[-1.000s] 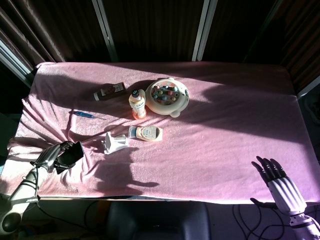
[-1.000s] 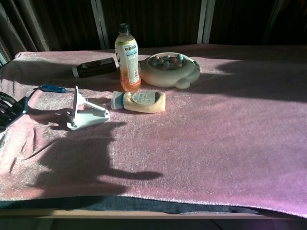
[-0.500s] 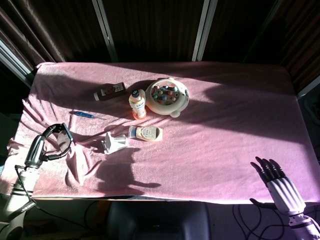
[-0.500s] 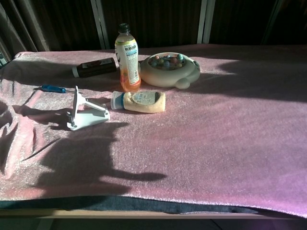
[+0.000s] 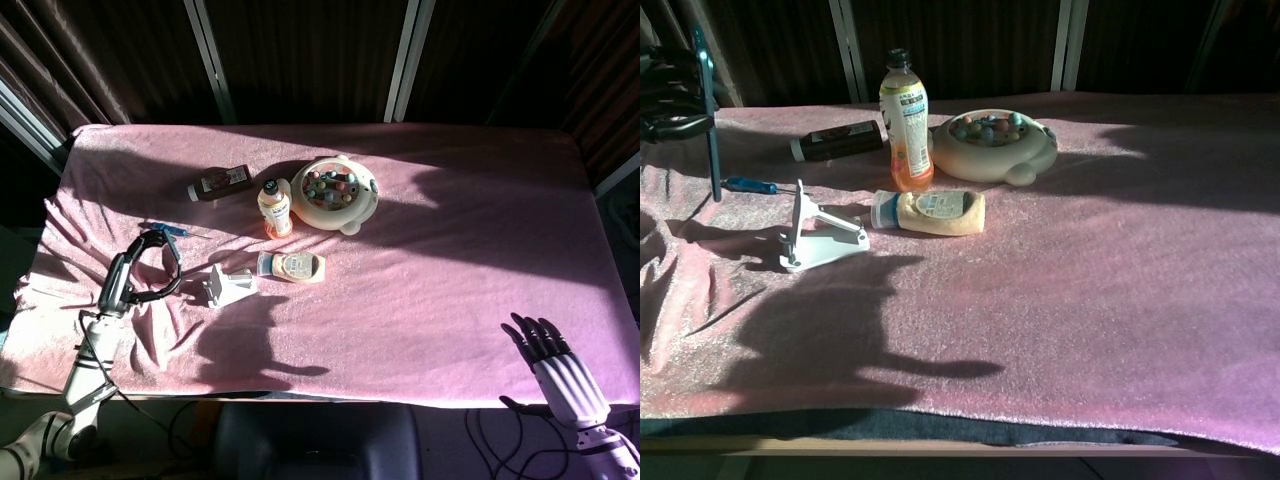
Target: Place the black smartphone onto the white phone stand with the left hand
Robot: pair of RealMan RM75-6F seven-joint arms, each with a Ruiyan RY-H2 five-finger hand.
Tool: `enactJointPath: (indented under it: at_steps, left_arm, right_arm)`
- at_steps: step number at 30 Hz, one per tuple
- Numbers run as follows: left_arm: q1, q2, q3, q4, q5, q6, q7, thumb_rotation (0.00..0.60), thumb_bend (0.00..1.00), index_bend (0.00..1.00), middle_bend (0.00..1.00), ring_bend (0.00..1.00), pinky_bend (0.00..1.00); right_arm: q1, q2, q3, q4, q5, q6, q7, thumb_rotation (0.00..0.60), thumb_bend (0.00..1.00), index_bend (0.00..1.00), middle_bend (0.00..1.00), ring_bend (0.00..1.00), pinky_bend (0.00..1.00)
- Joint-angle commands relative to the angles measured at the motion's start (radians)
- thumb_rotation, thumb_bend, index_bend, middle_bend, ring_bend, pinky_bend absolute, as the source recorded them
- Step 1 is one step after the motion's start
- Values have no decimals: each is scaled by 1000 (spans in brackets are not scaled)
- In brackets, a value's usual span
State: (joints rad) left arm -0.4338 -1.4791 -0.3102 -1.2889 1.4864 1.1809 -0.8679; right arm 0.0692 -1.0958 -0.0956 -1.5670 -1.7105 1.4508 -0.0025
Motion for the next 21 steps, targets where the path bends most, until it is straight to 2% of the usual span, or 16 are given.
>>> enactJointPath:
  at_steps: [1,7,21]
  left_arm:
    - [-56,-34,39,88,66,4,-143,600,360,693,997,684,195]
    - [-98,-66,109,206,130,16,-270,600,361,700,984,667,196]
    - [-139,-161,164,376,96,14,-386,600,361,719,986,666,196]
  right_arm:
    - [1,1,0,-1,2,-3,0,600,239,0,0,0,0]
    - [2,5,-2,-6,6,-11,-4,600,239,0,0,0,0]
    - [5,9,-2,-12,12,-21,-8,600,238,0,0,0,0]
